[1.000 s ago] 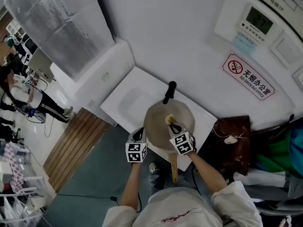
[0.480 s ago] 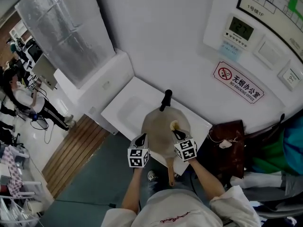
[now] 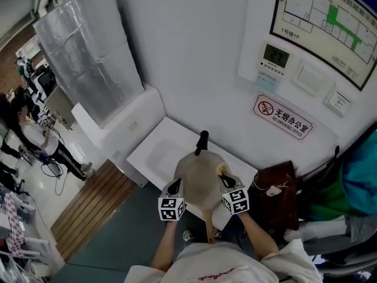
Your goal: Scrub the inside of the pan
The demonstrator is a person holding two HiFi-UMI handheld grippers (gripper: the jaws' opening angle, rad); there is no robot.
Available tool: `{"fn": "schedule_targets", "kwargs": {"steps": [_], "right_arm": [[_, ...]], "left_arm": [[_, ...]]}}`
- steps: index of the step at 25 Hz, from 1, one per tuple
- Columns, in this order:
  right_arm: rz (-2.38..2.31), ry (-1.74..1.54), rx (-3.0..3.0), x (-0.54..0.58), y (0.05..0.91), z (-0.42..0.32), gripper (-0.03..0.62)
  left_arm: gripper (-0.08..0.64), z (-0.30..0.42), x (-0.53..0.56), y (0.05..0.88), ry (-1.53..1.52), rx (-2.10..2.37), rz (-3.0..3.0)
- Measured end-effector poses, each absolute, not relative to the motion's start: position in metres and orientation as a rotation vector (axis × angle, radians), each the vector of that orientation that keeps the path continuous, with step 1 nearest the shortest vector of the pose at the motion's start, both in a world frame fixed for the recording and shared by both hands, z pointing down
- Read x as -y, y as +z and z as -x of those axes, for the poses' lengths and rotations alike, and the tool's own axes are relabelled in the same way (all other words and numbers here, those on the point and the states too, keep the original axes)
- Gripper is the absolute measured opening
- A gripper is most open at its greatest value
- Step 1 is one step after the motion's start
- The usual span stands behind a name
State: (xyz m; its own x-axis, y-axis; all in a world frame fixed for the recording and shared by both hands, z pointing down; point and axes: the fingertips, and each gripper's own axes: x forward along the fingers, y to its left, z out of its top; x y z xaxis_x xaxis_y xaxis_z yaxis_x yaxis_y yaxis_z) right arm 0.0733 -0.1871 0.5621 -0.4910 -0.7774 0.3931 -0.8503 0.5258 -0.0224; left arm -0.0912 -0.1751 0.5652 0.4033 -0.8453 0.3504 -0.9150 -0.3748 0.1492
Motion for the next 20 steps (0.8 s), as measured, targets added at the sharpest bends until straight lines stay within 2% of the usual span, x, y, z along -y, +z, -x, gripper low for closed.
{"fn": "schedule_targets", "kwargs": {"steps": [20], "right_arm": [[-1.503, 0.189, 2.548, 0.192, 0.488, -0.101, 0.026]], "left_arm": [[0.000, 0.101, 0.183, 0.498, 0.245, 1.647, -2.428]]}}
